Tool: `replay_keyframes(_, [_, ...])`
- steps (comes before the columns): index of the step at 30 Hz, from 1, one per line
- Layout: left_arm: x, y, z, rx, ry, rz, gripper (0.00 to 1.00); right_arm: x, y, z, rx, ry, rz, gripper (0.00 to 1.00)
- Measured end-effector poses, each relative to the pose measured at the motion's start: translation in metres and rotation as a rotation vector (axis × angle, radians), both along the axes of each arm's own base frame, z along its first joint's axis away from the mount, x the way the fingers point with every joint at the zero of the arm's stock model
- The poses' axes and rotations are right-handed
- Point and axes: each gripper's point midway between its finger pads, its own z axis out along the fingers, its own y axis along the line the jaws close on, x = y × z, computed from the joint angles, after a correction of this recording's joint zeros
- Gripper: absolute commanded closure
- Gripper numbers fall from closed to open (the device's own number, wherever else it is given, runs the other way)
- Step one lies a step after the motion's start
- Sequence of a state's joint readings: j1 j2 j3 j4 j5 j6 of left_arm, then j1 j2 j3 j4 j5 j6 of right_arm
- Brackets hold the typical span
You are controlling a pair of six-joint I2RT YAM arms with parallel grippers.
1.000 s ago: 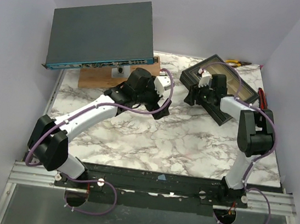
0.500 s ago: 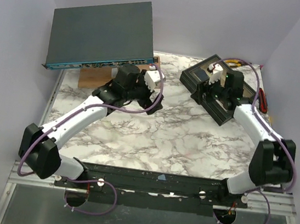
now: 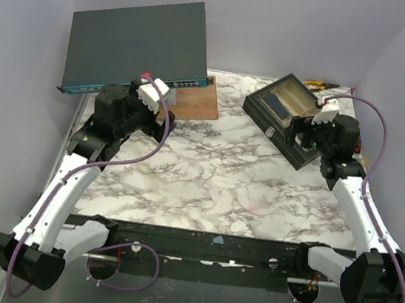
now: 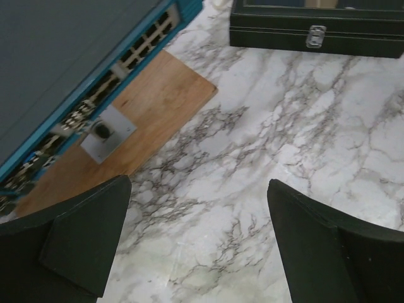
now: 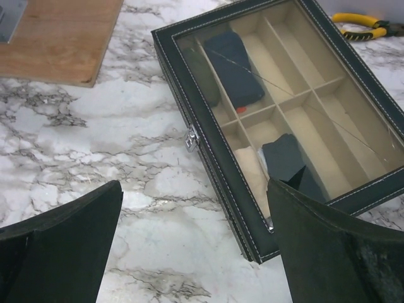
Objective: Roll the underwear
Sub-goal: Reset both arms
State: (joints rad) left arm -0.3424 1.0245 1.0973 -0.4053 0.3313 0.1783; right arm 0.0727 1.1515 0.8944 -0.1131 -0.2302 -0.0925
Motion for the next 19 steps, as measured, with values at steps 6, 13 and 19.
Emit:
replay_keyframes(6, [-0.002,0.052,0.019,-0.016,-0.071,0.186,0.01,-0.013,-0.008,0.025,0.004,-0.077,-0.045,0.0])
replay_keyframes(13, [-0.004,0.084,0.001,-0.015,-0.066,0.31,0.01,-0.027,-0.025,0.052,-0.023,-0.171,-0.073,0.0])
replay_keyframes(19, [0.0,0.097,-0.008,-0.032,-0.046,0.357,0.01,-0.031,-0.023,0.036,-0.027,-0.144,-0.038,0.0])
